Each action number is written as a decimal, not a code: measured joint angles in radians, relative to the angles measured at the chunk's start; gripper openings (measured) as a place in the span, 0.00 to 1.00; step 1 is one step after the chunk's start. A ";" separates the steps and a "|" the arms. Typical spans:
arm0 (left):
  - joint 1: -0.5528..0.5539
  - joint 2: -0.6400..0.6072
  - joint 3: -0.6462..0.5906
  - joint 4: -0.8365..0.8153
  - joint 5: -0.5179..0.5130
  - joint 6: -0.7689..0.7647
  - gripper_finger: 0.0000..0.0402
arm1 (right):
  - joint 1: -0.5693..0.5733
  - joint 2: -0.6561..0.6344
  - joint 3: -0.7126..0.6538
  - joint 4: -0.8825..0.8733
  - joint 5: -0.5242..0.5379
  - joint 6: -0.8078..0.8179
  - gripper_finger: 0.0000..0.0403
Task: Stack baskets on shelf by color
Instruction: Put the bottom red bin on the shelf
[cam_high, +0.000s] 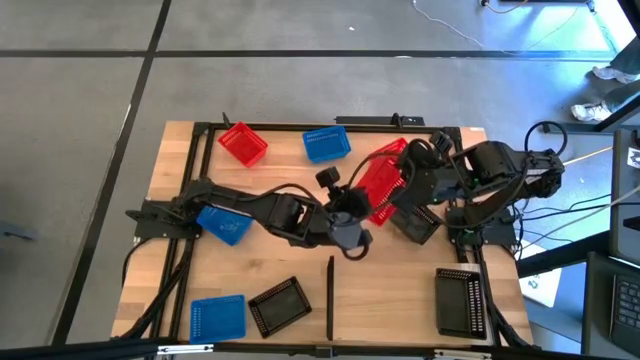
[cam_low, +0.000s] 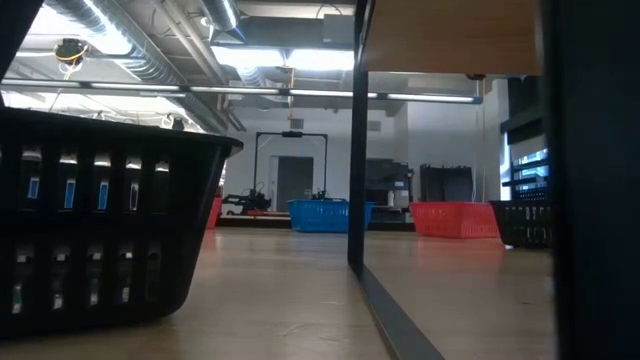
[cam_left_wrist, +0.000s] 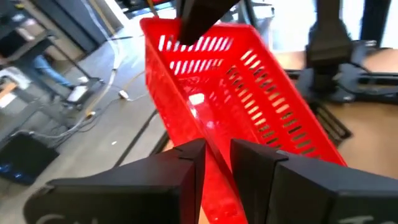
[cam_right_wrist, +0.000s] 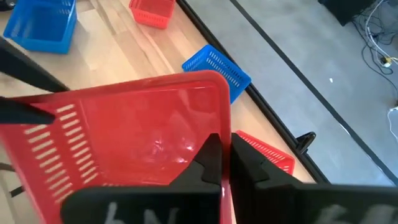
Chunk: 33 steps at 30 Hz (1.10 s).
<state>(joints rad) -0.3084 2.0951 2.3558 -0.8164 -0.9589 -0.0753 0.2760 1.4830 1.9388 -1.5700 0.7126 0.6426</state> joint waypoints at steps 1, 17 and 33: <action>-0.003 -0.003 0.000 0.004 0.014 -0.001 0.15 | 0.000 0.000 0.000 0.001 -0.001 0.000 0.00; -0.082 -0.086 0.001 0.005 0.056 -0.024 0.15 | -0.001 0.000 0.000 0.001 -0.019 -0.050 0.00; -0.084 -0.140 0.000 -0.319 0.092 -0.300 0.15 | 0.144 -0.026 0.011 0.011 -0.656 -0.036 0.00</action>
<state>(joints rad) -0.3920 1.9549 2.3554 -1.1355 -0.8668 -0.3750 0.4195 1.4568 1.9495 -1.5589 0.0565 0.6061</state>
